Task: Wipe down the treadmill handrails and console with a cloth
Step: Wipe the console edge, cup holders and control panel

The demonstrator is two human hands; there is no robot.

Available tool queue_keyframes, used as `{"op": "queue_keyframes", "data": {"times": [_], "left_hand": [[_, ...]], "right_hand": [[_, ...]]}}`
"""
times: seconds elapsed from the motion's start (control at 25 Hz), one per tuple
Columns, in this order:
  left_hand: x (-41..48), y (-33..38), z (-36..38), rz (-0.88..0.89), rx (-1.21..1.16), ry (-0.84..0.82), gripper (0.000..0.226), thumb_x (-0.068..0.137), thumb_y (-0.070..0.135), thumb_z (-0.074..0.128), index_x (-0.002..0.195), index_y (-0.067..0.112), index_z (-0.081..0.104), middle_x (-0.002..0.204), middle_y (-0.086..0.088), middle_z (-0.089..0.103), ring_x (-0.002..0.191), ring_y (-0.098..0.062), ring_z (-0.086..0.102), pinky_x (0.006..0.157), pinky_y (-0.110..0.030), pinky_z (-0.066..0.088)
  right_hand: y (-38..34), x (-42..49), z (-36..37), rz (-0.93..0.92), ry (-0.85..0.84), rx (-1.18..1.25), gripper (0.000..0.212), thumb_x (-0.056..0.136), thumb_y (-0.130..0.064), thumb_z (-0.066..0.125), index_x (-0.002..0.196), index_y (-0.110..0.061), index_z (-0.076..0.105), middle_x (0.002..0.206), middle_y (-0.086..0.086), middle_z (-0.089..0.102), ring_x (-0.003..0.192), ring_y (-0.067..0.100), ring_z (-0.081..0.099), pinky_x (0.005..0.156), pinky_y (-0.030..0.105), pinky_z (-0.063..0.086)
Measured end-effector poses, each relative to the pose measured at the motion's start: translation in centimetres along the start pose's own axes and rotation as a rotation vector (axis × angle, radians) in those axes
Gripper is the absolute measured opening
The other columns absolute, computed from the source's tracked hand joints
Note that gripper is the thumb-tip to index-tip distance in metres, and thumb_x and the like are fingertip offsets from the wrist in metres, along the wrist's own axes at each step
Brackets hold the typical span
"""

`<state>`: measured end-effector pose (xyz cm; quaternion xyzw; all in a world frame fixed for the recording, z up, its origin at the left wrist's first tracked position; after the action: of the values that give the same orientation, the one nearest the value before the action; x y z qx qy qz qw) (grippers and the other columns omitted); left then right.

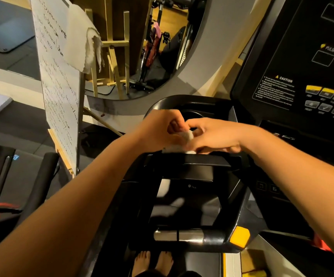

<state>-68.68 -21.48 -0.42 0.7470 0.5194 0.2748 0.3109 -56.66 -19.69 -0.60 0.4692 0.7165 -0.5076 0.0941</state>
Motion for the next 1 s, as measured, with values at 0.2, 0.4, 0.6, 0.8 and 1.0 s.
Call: {"op": "queue_keyframes", "data": {"times": [0.2,0.4,0.6,0.8,1.0], "left_hand": [[-0.1,-2.6,-3.2,0.055,0.0,0.229,0.018,0.086,0.021,0.064,0.101,0.01,0.066,0.096,-0.004,0.069,0.09,-0.018,0.068,0.083,-0.041,0.056],[-2.1,-5.7,-1.4,-0.124,0.053,0.401,0.024,0.091,0.015,0.061,0.114,0.014,0.065,0.12,-0.006,0.065,0.113,-0.021,0.06,0.097,-0.025,0.043],[-3.0,-6.4,0.2,-0.139,0.044,0.437,0.031,0.093,0.02,0.058,0.122,0.01,0.065,0.137,-0.007,0.056,0.134,-0.019,0.045,0.107,-0.019,0.025],[-2.7,-6.5,-0.1,-0.135,0.063,0.473,0.03,0.092,0.02,0.056,0.116,0.007,0.068,0.129,-0.01,0.062,0.127,-0.023,0.052,0.106,-0.024,0.032],[-3.3,-6.3,-0.2,-0.16,-0.009,0.487,0.03,0.094,0.014,0.054,0.121,0.007,0.065,0.134,-0.011,0.059,0.131,-0.018,0.048,0.105,-0.015,0.025]], "right_hand": [[-3.1,1.7,0.3,-0.261,0.314,-0.516,0.015,0.079,-0.039,0.071,0.08,-0.028,0.06,0.08,-0.006,0.061,0.076,0.012,0.059,0.066,0.028,0.046],[-1.7,2.4,1.2,-0.191,0.08,-0.838,0.012,0.085,-0.024,0.062,0.091,-0.025,0.072,0.082,-0.004,0.069,0.08,0.016,0.062,0.074,0.028,0.049],[2.2,1.3,-1.6,0.063,-0.068,-1.086,0.026,0.071,-0.005,0.057,0.071,-0.029,0.067,0.064,-0.006,0.064,0.068,0.013,0.061,0.069,0.029,0.055],[-3.0,3.2,1.4,-0.244,0.204,-0.641,0.009,0.076,-0.016,0.072,0.081,-0.023,0.075,0.067,-0.008,0.068,0.069,0.012,0.065,0.065,0.014,0.046],[-2.9,3.1,3.3,-0.297,0.075,-0.69,0.035,0.084,-0.001,0.057,0.102,-0.024,0.075,0.095,-0.006,0.074,0.088,0.007,0.066,0.084,0.023,0.051]]}}
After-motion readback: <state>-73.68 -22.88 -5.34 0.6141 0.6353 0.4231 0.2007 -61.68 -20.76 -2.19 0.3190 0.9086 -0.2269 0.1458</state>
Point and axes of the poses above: each hand's wrist, its own x-axis towards the middle knuckle, its own z-axis out of the palm, y = z × x, the point moved 7 cm from there along x, towards the middle knuckle
